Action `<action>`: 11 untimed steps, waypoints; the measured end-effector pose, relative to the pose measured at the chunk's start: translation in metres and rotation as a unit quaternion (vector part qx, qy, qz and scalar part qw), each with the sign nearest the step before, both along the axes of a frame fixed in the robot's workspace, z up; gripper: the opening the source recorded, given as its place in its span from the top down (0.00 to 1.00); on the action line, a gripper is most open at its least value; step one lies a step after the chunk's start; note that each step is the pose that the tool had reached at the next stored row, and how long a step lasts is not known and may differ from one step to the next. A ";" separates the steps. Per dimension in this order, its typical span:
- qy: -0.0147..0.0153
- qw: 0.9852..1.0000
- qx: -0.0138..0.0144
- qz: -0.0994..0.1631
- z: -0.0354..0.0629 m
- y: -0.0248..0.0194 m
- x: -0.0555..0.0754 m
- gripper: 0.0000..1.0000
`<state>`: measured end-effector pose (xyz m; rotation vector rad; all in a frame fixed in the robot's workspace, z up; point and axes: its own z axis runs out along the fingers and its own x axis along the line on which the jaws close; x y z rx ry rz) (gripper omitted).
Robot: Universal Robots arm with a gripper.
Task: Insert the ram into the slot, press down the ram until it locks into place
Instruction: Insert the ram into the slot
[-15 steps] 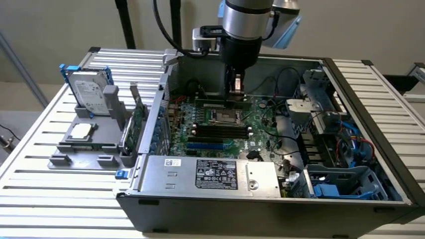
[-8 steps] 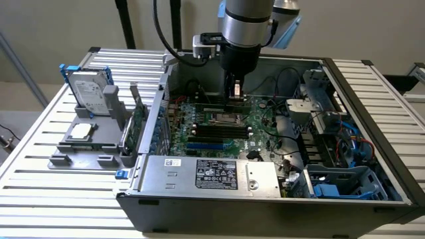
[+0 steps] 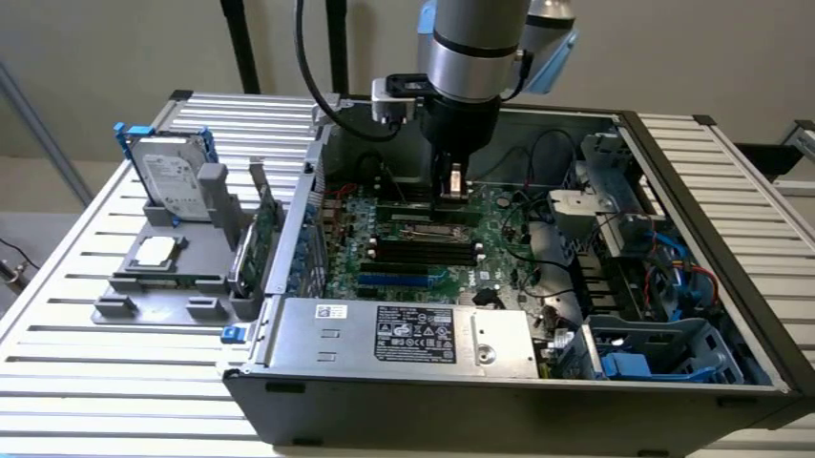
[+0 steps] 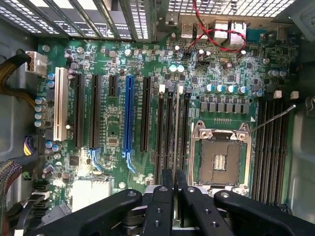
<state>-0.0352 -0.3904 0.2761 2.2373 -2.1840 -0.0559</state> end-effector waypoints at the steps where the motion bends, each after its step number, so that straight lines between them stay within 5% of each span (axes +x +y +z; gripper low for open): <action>1: 0.000 1.000 0.000 0.000 -0.0012 -0.0005 0.000 0.87; 11: 0.000 1.000 0.000 -0.004 -0.0125 -0.0050 0.000 0.87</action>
